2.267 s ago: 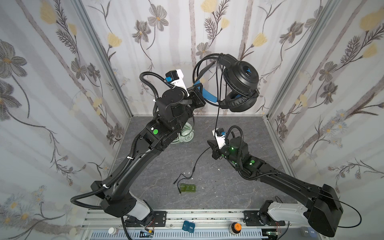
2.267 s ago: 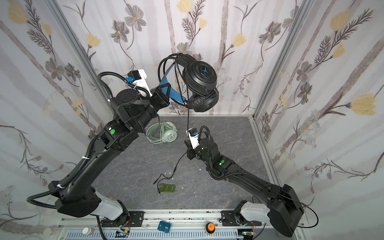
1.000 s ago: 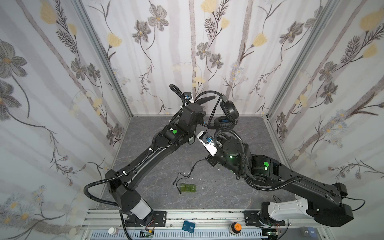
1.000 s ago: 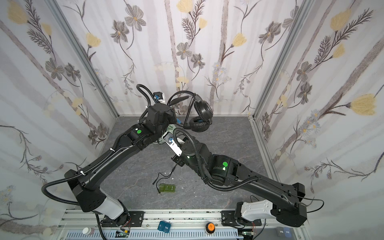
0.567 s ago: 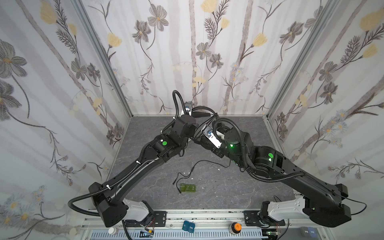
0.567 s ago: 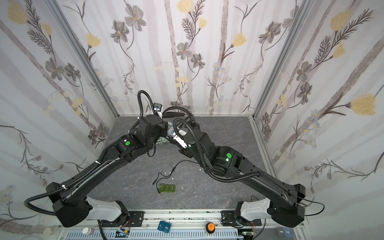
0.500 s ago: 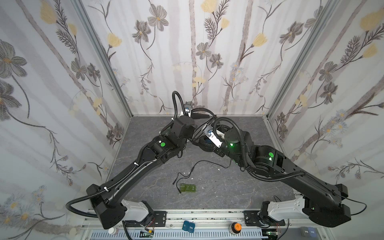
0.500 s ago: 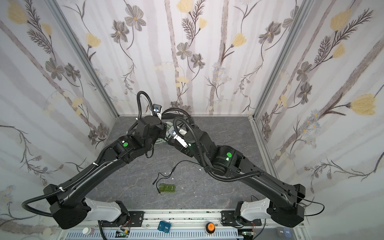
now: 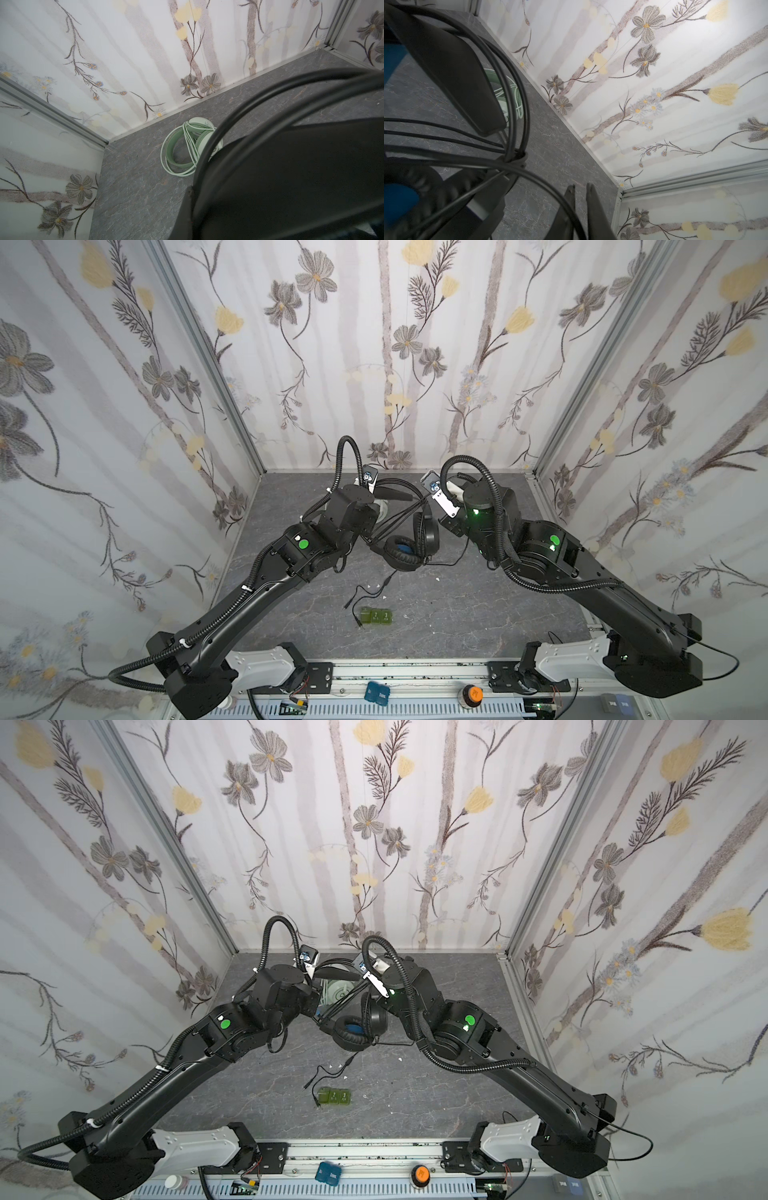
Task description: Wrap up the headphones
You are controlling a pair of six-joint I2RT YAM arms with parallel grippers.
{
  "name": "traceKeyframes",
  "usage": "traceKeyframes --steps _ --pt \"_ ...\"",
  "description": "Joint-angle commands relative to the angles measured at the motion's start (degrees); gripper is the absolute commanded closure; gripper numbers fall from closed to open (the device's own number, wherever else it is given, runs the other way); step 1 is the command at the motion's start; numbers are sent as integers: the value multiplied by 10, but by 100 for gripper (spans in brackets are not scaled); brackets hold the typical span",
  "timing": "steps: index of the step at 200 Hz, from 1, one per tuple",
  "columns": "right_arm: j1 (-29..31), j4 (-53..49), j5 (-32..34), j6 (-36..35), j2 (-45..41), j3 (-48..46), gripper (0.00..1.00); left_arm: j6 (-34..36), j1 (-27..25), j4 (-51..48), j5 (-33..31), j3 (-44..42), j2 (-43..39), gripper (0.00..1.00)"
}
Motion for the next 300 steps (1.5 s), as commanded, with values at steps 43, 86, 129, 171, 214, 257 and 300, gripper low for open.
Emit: traceKeyframes --steps 43,86,129,171,214,257,300 --pt "-79 45 -48 27 -25 -42 85 -15 1 2 45 20 -9 100" --pt "-138 86 -103 55 -32 -74 83 -32 0 1 83 62 -9 100" --pt "-183 145 -177 97 -41 -107 80 -47 -1 -8 131 127 -1 100" --pt "-207 214 -239 134 -54 -131 79 -72 0 -2 201 189 11 100" --pt "-227 275 -301 172 -57 -162 79 -107 0 22 266 236 23 100" --pt "-228 331 -341 206 -52 -205 81 -158 5 81 301 249 24 100" --pt "-226 364 -379 235 -45 -240 83 -201 9 138 316 265 49 100"
